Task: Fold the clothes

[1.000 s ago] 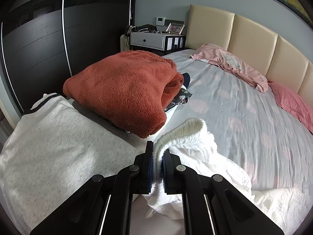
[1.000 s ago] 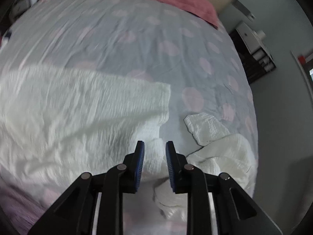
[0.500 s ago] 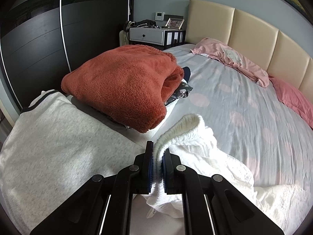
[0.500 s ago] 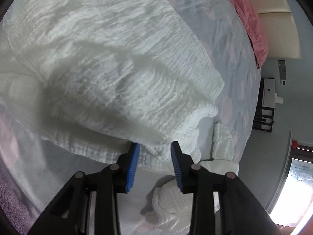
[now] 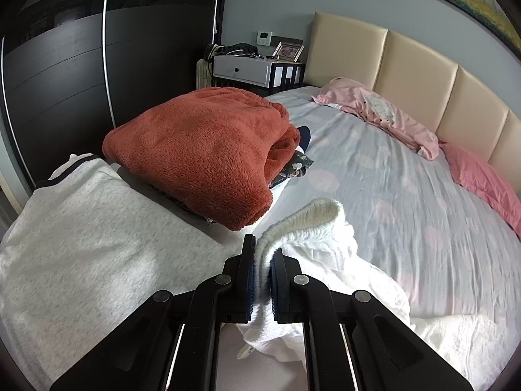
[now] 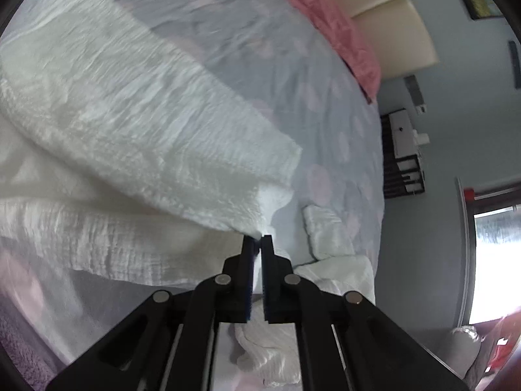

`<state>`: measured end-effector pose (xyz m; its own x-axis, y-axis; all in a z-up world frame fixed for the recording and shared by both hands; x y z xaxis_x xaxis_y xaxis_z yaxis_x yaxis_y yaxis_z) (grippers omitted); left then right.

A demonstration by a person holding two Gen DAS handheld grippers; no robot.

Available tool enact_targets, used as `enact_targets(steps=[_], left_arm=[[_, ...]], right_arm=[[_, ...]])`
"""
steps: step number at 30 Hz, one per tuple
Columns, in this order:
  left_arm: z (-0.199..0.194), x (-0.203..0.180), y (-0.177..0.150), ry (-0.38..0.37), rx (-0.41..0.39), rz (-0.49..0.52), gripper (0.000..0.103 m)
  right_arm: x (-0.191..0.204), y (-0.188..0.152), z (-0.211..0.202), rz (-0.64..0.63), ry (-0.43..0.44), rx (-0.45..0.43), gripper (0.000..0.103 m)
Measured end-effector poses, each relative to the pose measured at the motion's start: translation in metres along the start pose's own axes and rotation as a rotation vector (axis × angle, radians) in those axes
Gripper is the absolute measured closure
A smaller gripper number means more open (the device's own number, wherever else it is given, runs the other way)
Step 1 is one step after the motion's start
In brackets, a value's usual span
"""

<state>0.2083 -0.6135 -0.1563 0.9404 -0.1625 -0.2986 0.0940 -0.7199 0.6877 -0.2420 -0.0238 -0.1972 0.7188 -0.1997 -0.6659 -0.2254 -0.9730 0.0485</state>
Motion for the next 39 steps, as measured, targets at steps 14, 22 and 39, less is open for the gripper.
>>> enact_targets(steps=[14,22,39], left_arm=[[-0.046,-0.016,0.006,-0.146,-0.092,0.039,0.095],[-0.004,-0.091,0.018,-0.091,-0.102,0.250,0.095],[0.196,-0.209,0.003,0.154,0.046,0.548,0.093]], right_arm=[[-0.096,-0.028,-0.065,0.339,-0.216,0.012,0.100],[-0.117,0.026,0.005,0.331,-0.216,0.103,0.100],[-0.132,0.197,0.207,0.280,-0.177,0.189,0.100]])
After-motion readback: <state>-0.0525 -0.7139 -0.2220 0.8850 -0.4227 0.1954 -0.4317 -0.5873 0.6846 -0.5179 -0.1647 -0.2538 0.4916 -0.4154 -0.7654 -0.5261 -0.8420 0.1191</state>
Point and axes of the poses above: each gripper's, at about its wrist camera, not at the fingertips, and z roughly the way its jaws point, x to its left, y to its top, the point moved 2 cm from there along z, roughly the way its jaws point, and after that the axes turned 13 degrees about -z, right-handed, at the moved point
